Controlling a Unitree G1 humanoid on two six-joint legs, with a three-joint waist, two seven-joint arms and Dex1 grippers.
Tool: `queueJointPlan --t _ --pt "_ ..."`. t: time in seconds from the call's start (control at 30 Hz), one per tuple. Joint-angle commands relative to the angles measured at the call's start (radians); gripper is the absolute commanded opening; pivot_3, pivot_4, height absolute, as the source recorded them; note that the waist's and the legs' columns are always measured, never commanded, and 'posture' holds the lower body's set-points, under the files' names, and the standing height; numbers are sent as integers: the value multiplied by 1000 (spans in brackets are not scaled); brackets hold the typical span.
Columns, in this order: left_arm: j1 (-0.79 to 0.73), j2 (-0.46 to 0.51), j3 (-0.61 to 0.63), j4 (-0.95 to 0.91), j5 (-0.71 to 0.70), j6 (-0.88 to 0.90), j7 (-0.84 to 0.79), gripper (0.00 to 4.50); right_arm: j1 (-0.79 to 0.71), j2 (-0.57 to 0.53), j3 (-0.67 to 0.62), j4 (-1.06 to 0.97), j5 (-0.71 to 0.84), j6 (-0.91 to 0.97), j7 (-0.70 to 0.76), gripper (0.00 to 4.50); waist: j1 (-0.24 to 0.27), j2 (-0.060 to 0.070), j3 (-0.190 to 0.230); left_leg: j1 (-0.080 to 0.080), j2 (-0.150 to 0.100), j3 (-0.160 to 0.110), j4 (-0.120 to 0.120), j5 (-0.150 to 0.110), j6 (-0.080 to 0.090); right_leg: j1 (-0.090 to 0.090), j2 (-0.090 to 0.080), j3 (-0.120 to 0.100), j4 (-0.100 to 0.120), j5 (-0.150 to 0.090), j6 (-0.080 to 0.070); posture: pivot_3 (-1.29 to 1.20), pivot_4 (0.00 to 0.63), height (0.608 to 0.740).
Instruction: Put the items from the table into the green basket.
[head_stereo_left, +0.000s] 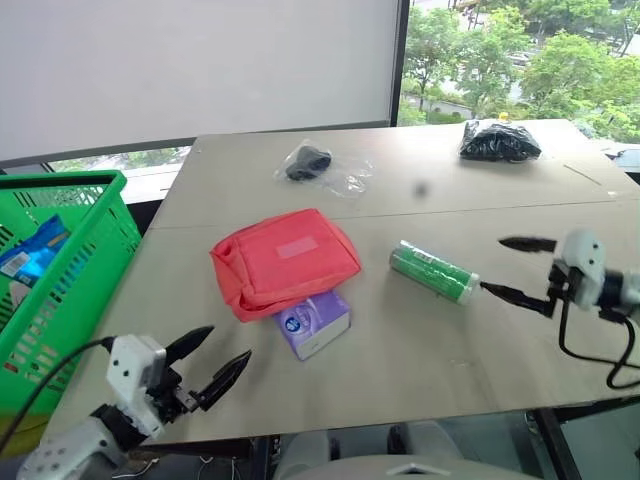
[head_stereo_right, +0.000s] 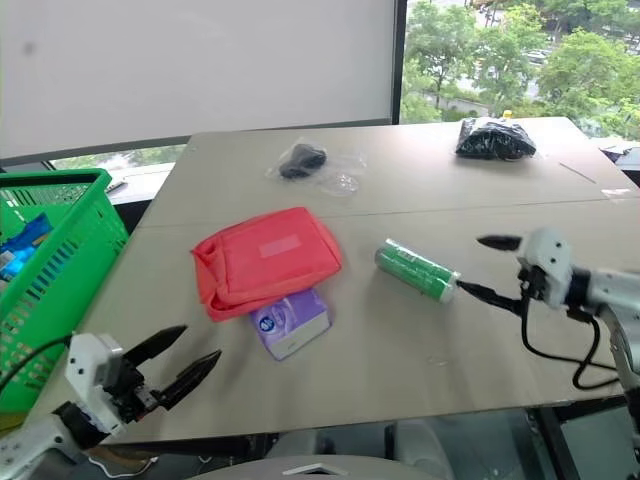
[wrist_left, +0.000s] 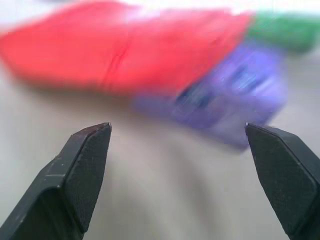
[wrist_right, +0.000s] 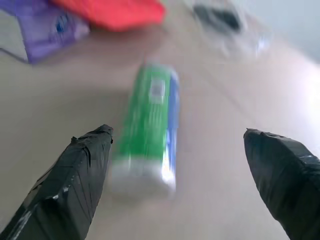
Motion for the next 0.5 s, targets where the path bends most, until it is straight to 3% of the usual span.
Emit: queueJointPlan --t 0.03,0.3,0.5 --pt "5 51 62 -78 -101 32 -61 4413 -88 55 168 -16 -155 -110 -27 4500 2 -2 1 0 0 0 0 0 0 0 0 0 0 0 0 9 20 740" --pt "69 52 178 -193 -164 100 25 4413 -356 264 467 310 -509 -476 -177 4500 11 -3 2 -1 -1 0 0 0 0 -1 -1 0 -1 3 -5 113 1 740" --pt "125 -17 188 -262 -172 95 92 4413 -488 357 529 521 -618 -647 -288 4500 40 -4 1 -1 -1 -2 0 0 -1 -1 -2 -1 0 3 -5 179 0 740"
